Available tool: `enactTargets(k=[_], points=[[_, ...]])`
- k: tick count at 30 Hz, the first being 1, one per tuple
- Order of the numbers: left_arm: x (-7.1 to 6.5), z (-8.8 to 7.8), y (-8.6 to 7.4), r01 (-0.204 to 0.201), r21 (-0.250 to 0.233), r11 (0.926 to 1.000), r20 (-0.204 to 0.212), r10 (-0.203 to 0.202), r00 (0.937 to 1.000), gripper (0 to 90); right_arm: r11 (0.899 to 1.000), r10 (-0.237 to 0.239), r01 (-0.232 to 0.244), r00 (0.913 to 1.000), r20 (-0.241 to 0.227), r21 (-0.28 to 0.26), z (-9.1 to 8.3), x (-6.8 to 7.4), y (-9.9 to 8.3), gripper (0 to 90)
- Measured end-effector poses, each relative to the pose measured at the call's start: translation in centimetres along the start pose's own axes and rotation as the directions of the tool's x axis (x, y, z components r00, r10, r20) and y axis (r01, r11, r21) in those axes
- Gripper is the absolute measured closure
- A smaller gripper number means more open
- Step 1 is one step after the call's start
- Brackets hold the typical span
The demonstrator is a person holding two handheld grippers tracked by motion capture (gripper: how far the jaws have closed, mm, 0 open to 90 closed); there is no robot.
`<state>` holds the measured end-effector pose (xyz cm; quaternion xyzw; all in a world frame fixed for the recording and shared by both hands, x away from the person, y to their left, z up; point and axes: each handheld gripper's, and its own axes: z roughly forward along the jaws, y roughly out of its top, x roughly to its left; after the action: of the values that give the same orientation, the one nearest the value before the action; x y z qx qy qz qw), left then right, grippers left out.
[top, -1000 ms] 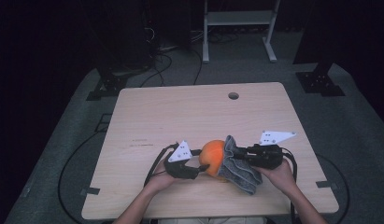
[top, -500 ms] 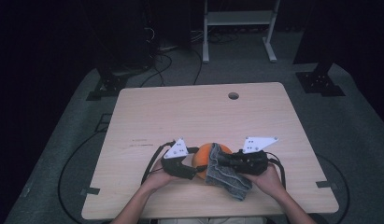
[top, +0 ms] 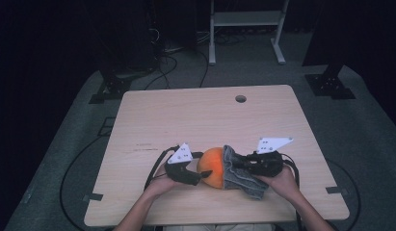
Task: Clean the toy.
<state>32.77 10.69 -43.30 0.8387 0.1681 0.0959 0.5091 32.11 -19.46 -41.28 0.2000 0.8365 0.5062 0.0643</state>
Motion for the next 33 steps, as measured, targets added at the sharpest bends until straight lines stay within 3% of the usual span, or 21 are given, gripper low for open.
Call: enactTargets(k=[1,2,3,4,6,10,12,16,18,21,25,26,27,29,30,31,32,33], points=[[0.1,0.0,0.4,0.036,-0.037,0.9987,0.027,-0.035,0.999,16.6,1.0,0.0,0.0,0.9998,-0.021,-0.009,0.3,0.2,0.1,77.3],[0.1,0.0,0.4,0.036,-0.037,0.9987,0.027,-0.035,0.999,16.7,1.0,0.0,0.0,0.9998,-0.021,-0.009,0.3,0.2,0.1,77.3],[-0.1,0.4,0.6,0.006,-0.008,1.0,0.006,-0.006,1.0,17.5,1.0,-0.015,0.014,0.9986,-0.052,-0.021,0.9,0.9,0.3,77.2],[-0.2,0.6,0.5,-0.006,0.005,1.0,0.0,0.006,1.0,19.5,0.999,-0.031,0.03,0.9983,-0.049,-0.017,1.1,1.2,0.4,77.2],[-0.2,0.6,0.4,-0.003,0.004,1.0,0.002,0.003,1.0,22.3,0.999,-0.041,0.04,0.9984,-0.039,-0.012,1.2,1.4,0.4,77.2],[-0.3,0.3,-0.1,-0.006,0.005,1.0,-0.001,0.006,1.0,27.1,1.0,0.006,-0.007,0.9997,-0.022,-0.011,0.5,0.4,-0.7,77.3],[-0.5,0.4,-0.2,-0.015,0.007,0.9999,-0.005,0.015,0.9999,28.4,0.999,0.051,-0.051,0.9987,-0.001,0.015,-0.2,-0.5,-1.9,77.2],[-0.6,0.5,-0.2,-0.016,0.013,0.9998,-0.007,0.016,0.9999,29.2,0.997,0.059,-0.059,0.9981,0.021,0.04,-0.9,-0.9,-2.4,77.2],[-0.6,0.6,-0.3,-0.011,0.014,0.9998,-0.006,0.011,0.9999,29.6,0.998,0.069,-0.069,0.9976,0.0,0.006,-1.2,-0.7,-2.1,77.2],[-0.8,0.6,-0.3,-0.021,0.019,0.9996,-0.002,0.022,0.9998,30.2,0.999,0.045,-0.045,0.9988,-0.019,-0.029,-0.7,-0.2,-0.8,77.2],[-0.8,0.2,-0.1,-0.025,0.018,0.9995,0.03,0.025,0.9993,25.1,0.999,0.03,-0.031,0.9987,-0.042,-0.02,0.3,-0.2,-0.3,77.2],[-0.5,-0.1,0.2,0.003,0.008,1.0,0.046,-0.003,0.9989,19.8,1.0,0.012,-0.011,0.9983,-0.057,0.007,0.8,0.2,-0.4,77.3],[-0.3,-0.1,0.4,0.02,0.011,0.9997,0.034,-0.021,0.9992,15.5,1.0,-0.002,0.003,0.9978,-0.067,0.012,0.9,0.4,-0.4,77.2],[0.0,0.4,0.4,0.056,0.05,0.9972,0.031,-0.057,0.9979,6.1,1.0,-0.019,0.02,0.9955,-0.093,0.017,0.9,1.1,-0.5,77.2],[0.1,0.8,0.3,0.073,0.068,0.995,0.059,-0.077,0.9953,5.7,0.999,-0.029,0.03,0.9955,-0.091,0.016,0.8,1.4,-0.6,77.2],[0.1,0.8,0.3,0.073,0.068,0.995,0.059,-0.077,0.9953,7.1,0.999,-0.029,0.03,0.9955,-0.091,0.016,0.8,1.4,-0.6,77.2],[-0.1,1.2,0.2,0.056,0.078,0.9954,0.071,-0.062,0.9956,10.9,0.999,-0.031,0.033,0.995,-0.095,0.017,0.7,1.7,-0.8,77.2],[-0.3,1.0,0.3,0.033,0.07,0.997,0.056,-0.037,0.9977,18.0,1.0,-0.024,0.025,0.9956,-0.09,0.015,0.6,1.6,-1.0,77.2]])
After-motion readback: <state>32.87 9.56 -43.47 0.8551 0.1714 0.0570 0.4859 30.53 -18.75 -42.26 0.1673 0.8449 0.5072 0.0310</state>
